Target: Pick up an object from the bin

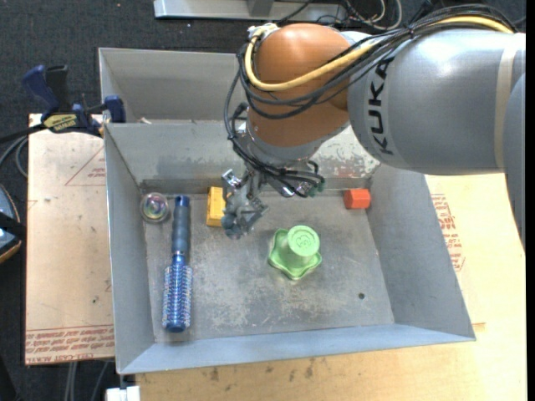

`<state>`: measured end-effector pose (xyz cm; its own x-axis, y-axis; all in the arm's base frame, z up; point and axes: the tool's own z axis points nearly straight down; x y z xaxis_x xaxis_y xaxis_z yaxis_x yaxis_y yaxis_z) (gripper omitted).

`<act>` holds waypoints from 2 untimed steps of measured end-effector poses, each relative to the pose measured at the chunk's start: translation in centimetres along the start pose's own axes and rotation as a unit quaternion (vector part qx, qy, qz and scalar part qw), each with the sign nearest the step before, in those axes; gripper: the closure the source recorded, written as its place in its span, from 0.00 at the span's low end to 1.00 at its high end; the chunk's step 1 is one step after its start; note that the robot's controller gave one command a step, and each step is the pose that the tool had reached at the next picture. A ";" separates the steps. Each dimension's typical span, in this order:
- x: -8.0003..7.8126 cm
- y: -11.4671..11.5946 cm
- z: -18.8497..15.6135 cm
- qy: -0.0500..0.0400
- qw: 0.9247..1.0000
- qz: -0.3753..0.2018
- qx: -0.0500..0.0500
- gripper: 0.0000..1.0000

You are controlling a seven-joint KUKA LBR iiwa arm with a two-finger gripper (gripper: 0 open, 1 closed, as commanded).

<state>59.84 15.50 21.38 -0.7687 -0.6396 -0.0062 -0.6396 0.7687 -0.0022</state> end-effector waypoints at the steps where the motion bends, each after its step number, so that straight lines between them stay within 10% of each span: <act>1: 0.9 -0.6 7.1 0.005 1.000 0.030 -0.003 1.00; 2: 0.5 -2.2 1.6 -0.001 0.999 0.035 0.001 1.00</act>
Offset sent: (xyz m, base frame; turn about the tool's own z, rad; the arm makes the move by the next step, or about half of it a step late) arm -0.0010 -0.0097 -0.0665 0.0594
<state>60.89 13.45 19.78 -0.8120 -0.5836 -0.0086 -0.5836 0.8120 -0.0027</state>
